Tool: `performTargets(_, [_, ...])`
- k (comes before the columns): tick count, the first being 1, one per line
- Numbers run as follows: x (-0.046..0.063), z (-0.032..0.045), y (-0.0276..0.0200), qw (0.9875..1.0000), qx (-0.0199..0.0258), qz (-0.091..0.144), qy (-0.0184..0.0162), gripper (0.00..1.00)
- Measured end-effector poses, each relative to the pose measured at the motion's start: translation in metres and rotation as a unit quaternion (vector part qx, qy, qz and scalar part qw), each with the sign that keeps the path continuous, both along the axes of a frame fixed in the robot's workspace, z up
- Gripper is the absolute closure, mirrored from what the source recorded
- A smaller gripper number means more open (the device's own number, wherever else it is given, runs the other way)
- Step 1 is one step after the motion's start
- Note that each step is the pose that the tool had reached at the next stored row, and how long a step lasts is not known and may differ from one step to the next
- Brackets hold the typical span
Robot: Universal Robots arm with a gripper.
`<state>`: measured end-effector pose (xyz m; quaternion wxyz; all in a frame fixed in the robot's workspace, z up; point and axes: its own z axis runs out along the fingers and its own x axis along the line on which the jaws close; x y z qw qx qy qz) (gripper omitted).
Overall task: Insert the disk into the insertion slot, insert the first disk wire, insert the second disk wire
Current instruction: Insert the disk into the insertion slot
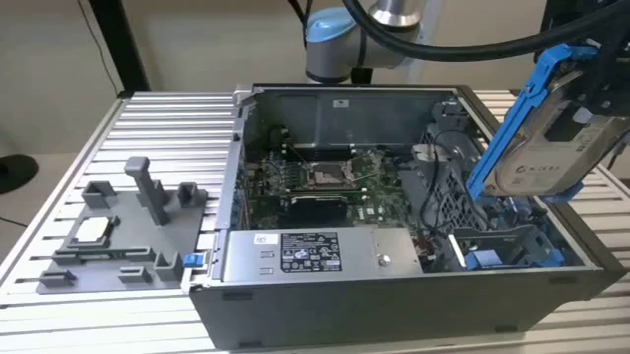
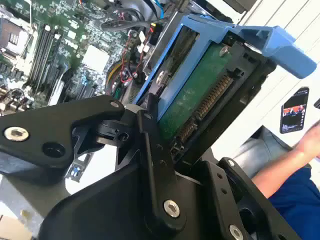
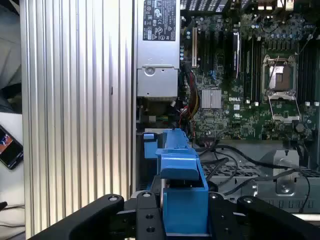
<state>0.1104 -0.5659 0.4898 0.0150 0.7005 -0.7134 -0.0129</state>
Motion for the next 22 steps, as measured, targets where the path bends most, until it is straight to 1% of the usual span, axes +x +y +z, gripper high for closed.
performTargets(5, [0.0,0.0,-0.0002,1.0,-0.0001,0.0,0.0,1.0])
performTargets(12, [0.0,-0.0005,-0.0032,1.0,0.0,0.0,0.0,1.0])
performTargets(19, [0.0,-0.0013,-0.0083,1.0,0.0,0.0,0.0,1.0])
performTargets(22, [0.0,-0.0018,-0.0115,1.0,0.0,0.0,0.0,1.0])
